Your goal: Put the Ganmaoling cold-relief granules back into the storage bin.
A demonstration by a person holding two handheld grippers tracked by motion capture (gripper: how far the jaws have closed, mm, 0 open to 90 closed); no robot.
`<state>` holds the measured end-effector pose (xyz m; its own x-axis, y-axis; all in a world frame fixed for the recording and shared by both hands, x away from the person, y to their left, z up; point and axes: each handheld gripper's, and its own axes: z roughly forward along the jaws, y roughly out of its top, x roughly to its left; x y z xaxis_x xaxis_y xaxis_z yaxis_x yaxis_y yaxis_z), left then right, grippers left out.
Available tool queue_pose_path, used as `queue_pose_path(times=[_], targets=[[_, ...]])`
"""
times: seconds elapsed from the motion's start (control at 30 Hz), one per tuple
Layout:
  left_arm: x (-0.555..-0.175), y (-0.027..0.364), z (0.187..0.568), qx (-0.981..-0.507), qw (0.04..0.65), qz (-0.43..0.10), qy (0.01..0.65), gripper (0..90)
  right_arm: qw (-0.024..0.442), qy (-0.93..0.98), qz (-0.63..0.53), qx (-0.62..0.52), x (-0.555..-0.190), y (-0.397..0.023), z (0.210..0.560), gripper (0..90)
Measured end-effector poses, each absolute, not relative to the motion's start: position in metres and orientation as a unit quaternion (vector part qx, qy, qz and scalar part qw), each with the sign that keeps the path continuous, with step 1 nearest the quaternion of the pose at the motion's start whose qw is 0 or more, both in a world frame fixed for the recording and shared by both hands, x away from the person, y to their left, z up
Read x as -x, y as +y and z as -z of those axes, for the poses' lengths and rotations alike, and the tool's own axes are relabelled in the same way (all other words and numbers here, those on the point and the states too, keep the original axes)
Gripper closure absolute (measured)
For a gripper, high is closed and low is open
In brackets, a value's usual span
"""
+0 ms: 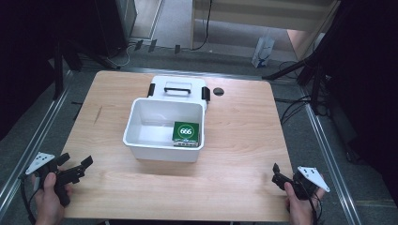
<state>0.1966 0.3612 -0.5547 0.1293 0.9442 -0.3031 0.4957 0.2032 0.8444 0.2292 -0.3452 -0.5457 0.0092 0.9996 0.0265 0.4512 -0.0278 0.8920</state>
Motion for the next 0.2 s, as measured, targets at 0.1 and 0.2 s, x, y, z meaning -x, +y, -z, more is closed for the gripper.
queue_pose_path(times=[0.1,0.2], targets=[[-0.1968,0.361,0.5548,-0.585,0.472,-0.238,0.616,1.2,0.354,0.598,-0.377,-0.612,-0.2302,-0.345,0.5458,0.0],[-0.1974,0.361,0.5547,-0.586,0.47,-0.238,0.616,1.2,0.354,0.603,-0.376,-0.608,-0.23,-0.3444,0.5458,0.1]])
